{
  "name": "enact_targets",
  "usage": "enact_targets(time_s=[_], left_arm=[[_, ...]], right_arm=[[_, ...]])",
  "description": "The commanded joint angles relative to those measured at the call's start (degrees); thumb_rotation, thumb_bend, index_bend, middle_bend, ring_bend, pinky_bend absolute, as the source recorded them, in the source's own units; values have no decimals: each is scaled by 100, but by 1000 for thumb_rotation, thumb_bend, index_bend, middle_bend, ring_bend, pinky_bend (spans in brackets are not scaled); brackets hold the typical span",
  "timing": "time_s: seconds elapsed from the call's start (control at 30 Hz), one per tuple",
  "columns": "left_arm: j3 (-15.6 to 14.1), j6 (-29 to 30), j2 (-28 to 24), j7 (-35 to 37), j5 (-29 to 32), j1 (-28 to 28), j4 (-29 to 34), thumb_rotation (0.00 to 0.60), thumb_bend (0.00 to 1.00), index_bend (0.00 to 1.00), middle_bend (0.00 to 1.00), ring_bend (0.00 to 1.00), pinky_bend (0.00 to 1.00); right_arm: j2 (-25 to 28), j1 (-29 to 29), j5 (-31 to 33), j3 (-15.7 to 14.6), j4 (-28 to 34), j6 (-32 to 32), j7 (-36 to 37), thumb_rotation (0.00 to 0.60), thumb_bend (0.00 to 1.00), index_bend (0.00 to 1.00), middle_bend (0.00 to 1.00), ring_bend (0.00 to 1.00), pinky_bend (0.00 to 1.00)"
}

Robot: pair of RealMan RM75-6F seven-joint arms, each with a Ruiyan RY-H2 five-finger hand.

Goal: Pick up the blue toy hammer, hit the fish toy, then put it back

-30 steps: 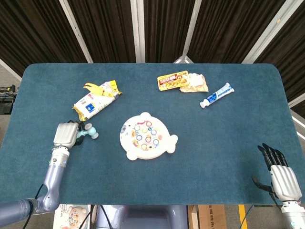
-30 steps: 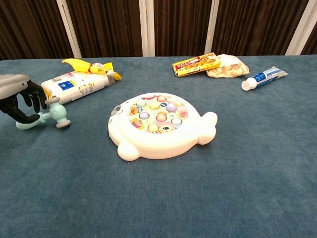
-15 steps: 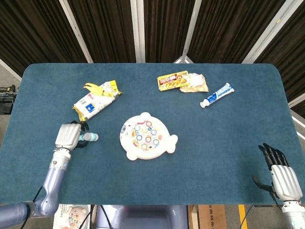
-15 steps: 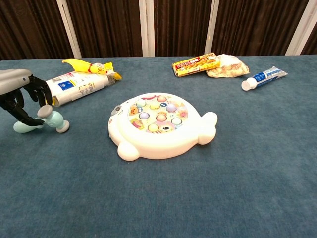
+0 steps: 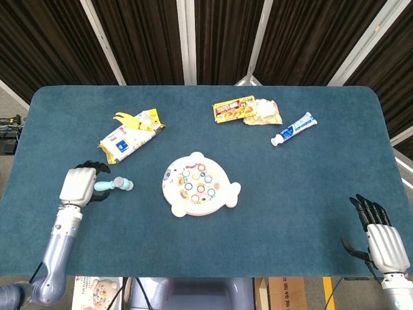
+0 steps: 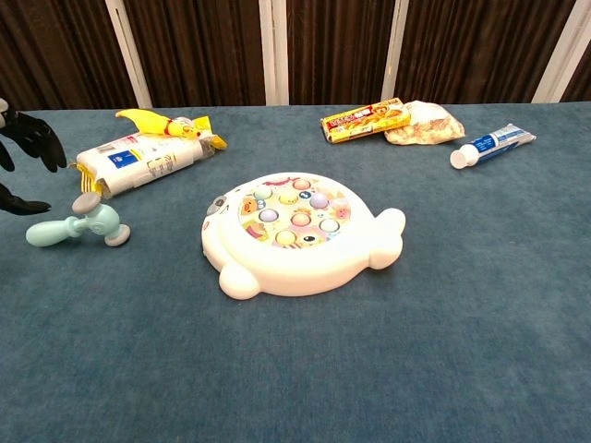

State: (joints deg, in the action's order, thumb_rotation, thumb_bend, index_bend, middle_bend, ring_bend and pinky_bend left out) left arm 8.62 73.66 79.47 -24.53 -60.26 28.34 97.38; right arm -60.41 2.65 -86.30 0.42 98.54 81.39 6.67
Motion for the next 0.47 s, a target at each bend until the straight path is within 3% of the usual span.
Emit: enact_targets(time_s=[0.03, 0.1, 0.27, 0.37, 0.47], left_arm=[[-181, 296, -293, 265, -436, -263, 336, 600, 256, 333, 278, 185, 240], [-368, 468, -455, 393, -757, -433, 490, 600, 233, 239, 209, 131, 182], [-1082, 1057, -851, 810, -1772, -1041, 753, 600, 186, 120, 86, 30, 58], [-1604, 1450, -990, 994, -2454, -1449, 537, 600, 141, 59, 16, 0, 8], [-1839, 1686, -1070, 1089, -2798, -1681, 355, 600, 126, 33, 0, 0, 0]], right_arm=[[2, -2, -22, -2, -12, 17, -13, 600, 307, 0, 0, 0, 0], [1, -3, -46, -2, -26, 36, -23, 600, 307, 0, 0, 0, 0], [-12, -8, -155, -10, -81, 112, -79, 600, 307, 0, 0, 0, 0], [-23, -24, -244, -5, -129, 212, -138, 600, 307, 0, 0, 0, 0], [-59, -42, -339, 12, -178, 337, -209, 600, 307, 0, 0, 0, 0]])
